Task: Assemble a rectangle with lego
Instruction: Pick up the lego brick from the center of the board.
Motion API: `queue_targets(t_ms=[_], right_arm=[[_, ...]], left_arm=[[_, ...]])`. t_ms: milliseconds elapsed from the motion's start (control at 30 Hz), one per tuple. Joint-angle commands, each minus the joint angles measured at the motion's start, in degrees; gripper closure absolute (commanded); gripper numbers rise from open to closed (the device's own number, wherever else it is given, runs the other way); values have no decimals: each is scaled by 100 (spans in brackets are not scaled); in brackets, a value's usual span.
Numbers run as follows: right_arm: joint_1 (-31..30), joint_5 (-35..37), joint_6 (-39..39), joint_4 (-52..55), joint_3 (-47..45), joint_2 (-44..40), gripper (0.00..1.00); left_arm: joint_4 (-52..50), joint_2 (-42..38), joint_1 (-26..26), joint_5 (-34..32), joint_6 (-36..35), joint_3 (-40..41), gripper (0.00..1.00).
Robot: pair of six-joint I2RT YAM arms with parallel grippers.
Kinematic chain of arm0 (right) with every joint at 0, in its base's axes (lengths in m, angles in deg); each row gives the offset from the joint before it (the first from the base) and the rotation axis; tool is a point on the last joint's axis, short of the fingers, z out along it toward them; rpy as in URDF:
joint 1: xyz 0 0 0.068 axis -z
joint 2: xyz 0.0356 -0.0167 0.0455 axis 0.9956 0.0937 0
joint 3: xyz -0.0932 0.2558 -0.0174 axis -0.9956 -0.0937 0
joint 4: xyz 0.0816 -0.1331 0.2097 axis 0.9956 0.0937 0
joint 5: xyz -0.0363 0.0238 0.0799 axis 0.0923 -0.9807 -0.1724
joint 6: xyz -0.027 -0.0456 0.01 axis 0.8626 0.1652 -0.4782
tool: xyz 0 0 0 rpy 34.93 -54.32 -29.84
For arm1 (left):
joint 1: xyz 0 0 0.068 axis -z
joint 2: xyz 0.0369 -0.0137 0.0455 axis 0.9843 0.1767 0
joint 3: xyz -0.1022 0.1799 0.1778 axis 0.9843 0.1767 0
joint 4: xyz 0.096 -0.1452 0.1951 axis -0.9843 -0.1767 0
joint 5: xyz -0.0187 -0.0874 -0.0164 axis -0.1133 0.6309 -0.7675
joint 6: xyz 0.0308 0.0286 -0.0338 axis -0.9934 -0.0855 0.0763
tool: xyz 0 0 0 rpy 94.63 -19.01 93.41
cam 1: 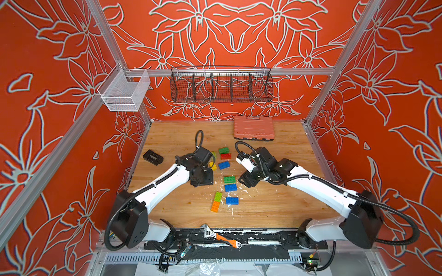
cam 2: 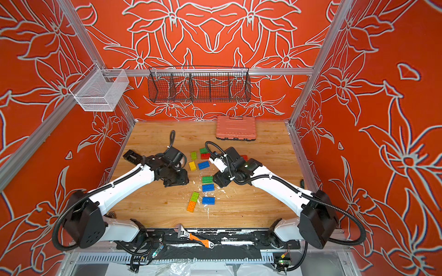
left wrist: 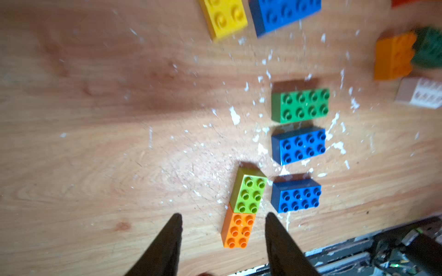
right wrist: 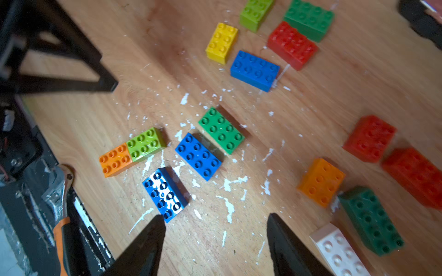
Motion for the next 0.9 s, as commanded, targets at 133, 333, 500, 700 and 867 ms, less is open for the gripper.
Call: queue_targets(t_ms=[133,333,500,700,867], right_arm=[[-758,-496,967,468,190,498,34],[-1118,-413,1243,257,-108,759,42],[-1359,-199,1474,66,8,1147,44],[-1533,114,1605,-192,177,1698,48],[-1550,193,1732,-150,353,1950,50]], left_arm=[[730,-1021,-521,-474,-705,361,48],[779,-1377,-633,224,-668,780,48],[1013,-1556,-633,516,-448,1331,50],[869,-2071,-637,178,-535,1429,50],[781,-2072,-633,219,-551,1428,50]])
